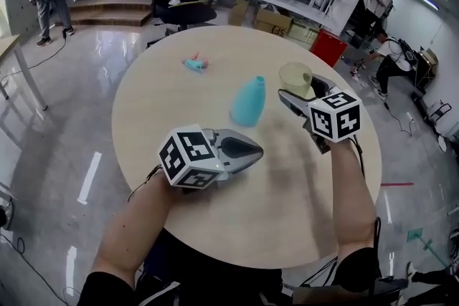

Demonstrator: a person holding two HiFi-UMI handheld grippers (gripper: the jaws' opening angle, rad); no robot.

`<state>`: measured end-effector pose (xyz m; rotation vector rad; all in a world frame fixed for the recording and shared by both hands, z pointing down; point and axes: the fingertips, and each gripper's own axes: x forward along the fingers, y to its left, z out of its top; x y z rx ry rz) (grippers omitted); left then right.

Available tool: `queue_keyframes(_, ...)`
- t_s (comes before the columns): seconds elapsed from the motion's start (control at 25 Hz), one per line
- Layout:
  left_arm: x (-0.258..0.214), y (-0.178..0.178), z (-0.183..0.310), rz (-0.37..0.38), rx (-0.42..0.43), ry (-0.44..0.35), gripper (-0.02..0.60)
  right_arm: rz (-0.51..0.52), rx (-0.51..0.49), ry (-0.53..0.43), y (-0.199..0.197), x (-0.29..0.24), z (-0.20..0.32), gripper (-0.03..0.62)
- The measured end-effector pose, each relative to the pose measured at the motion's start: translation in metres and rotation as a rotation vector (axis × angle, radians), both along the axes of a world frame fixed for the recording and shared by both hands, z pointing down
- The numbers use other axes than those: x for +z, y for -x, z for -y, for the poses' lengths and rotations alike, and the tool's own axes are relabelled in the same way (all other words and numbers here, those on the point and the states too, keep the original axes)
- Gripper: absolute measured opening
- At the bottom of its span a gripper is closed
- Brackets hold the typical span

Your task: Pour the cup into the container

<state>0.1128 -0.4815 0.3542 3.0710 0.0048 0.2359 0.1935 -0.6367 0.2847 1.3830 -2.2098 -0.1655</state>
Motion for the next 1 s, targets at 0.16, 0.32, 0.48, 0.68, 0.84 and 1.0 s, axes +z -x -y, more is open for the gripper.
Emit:
queue_keyframes(0.16,-0.001,0.002,-0.011,-0.004,0.058,0.001,-0.006,-0.148,-0.017,-0.005,0.009,-0.005,0.000,0.360)
queue_keyframes(0.32,-0.002,0.003,-0.010,-0.004,0.051,0.001,-0.006,-0.286,-0.019,-0.014,0.017,-0.010,0.003,0.360)
queue_keyframes(0.48,-0.002,0.004,-0.009,-0.003,0.045,0.002,-0.006,-0.378,-0.017,-0.002,0.018,-0.008,0.008,0.360)
queue_keyframes(0.68,-0.002,0.004,-0.009,-0.002,0.040,0.003,-0.006,-0.460,-0.015,0.001,0.018,-0.007,0.012,0.360)
queue_keyframes(0.84,-0.003,0.004,-0.010,-0.002,0.039,0.001,-0.006,-0.536,-0.010,-0.008,0.020,-0.010,0.013,0.360)
queue_keyframes(1.0,-0.004,0.002,-0.010,-0.003,0.039,0.002,-0.006,-0.607,-0.009,-0.005,0.022,-0.010,0.014,0.360)
